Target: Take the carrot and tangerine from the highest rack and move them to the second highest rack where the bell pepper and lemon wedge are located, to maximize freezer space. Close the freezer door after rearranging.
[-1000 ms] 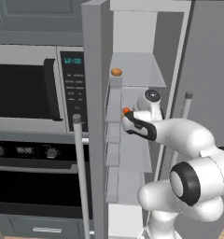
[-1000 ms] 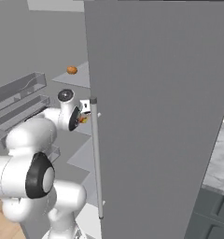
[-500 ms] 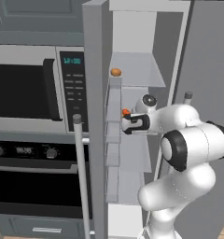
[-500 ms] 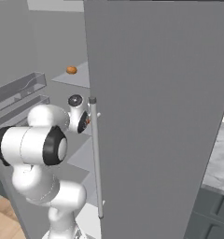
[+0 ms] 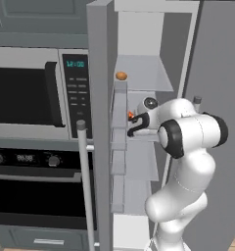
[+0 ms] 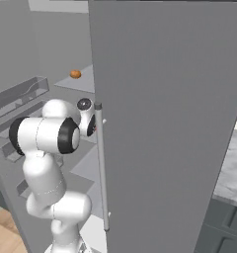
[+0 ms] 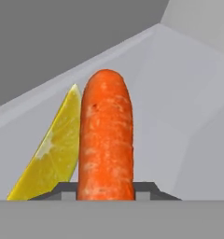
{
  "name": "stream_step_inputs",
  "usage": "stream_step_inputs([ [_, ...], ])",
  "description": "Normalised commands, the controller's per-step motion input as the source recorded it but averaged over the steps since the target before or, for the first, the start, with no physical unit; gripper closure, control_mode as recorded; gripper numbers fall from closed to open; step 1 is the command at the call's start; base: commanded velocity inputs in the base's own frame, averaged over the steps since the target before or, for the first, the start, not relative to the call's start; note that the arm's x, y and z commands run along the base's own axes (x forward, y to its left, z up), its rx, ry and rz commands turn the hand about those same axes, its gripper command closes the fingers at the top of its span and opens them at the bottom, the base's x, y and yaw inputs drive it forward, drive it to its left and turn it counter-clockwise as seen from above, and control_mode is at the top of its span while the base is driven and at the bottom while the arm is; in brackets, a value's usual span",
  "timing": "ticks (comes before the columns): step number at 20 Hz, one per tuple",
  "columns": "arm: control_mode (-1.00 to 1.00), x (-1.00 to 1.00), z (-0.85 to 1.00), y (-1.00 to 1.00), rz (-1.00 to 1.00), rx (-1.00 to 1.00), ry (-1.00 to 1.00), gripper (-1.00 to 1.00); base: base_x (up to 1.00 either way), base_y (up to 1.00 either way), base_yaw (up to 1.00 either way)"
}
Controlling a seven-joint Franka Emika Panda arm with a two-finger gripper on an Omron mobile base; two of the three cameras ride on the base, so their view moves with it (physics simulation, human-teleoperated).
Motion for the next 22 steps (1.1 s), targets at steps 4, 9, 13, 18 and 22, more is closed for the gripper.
stream_step_inputs([
  [4,-1.00,0.25,-0.38,0.01,-0.02,0.00,0.00,-1.00,0.00,0.00,0.00],
  [9,-1.00,-0.19,-0.08,0.00,0.00,0.03,-0.06,-1.00,0.00,0.00,0.00],
  [13,-1.00,-0.58,0.18,0.01,-0.03,0.03,-0.22,-1.00,0.00,0.00,0.00],
  [18,-1.00,-0.55,0.54,0.01,-0.05,0.00,-0.17,-1.00,0.00,0.00,0.00],
  [22,-1.00,-0.52,0.66,0.01,-0.07,0.03,-0.01,-1.00,0.00,0.00,0.00],
])
